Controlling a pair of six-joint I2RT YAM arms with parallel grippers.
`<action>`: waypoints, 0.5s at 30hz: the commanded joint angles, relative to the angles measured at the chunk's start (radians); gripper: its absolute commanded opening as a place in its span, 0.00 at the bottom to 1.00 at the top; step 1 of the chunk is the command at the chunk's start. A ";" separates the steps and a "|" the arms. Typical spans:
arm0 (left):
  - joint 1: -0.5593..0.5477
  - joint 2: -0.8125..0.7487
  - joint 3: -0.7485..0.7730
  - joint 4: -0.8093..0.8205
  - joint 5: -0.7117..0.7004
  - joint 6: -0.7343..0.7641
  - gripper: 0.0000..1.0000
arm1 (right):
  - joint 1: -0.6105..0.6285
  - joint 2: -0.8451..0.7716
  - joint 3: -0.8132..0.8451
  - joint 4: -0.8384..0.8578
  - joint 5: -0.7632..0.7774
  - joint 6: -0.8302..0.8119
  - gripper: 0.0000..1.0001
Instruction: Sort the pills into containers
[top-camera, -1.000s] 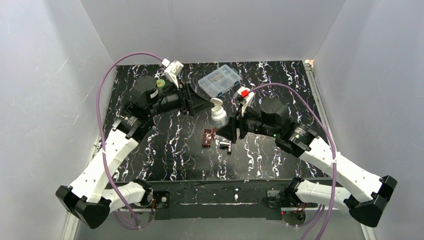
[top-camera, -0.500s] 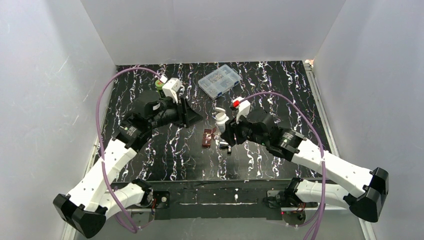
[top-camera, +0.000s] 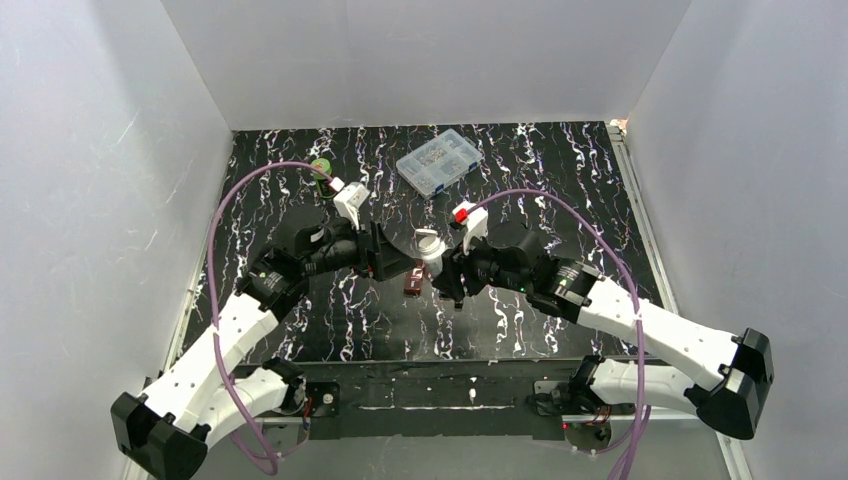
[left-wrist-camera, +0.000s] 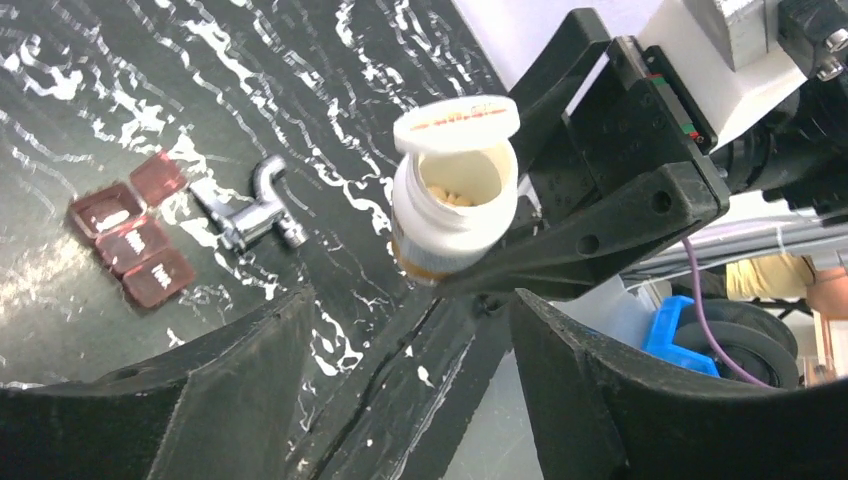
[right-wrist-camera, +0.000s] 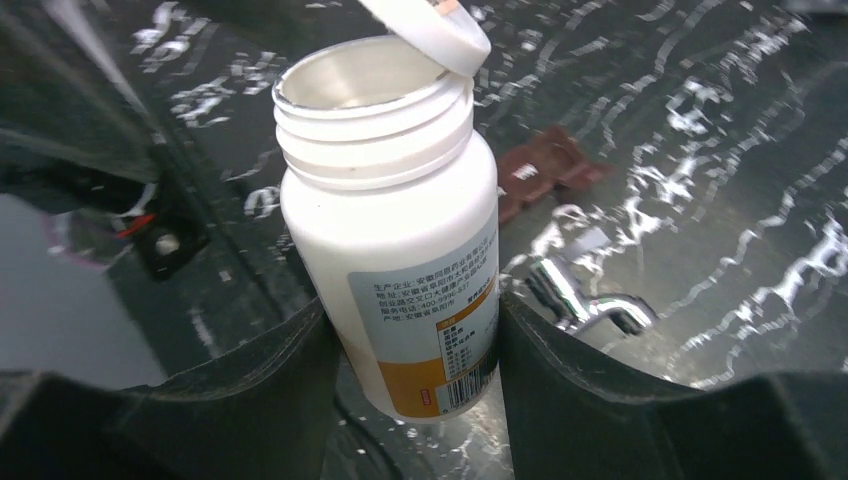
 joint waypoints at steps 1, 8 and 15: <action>0.010 -0.054 0.039 0.093 0.117 0.024 0.72 | -0.011 -0.070 0.098 0.104 -0.282 0.003 0.01; 0.075 -0.034 0.069 0.381 0.408 -0.099 0.82 | -0.207 -0.122 0.137 0.242 -0.769 0.190 0.01; 0.077 0.016 0.108 0.744 0.534 -0.326 0.98 | -0.266 -0.023 0.115 0.834 -1.191 0.641 0.01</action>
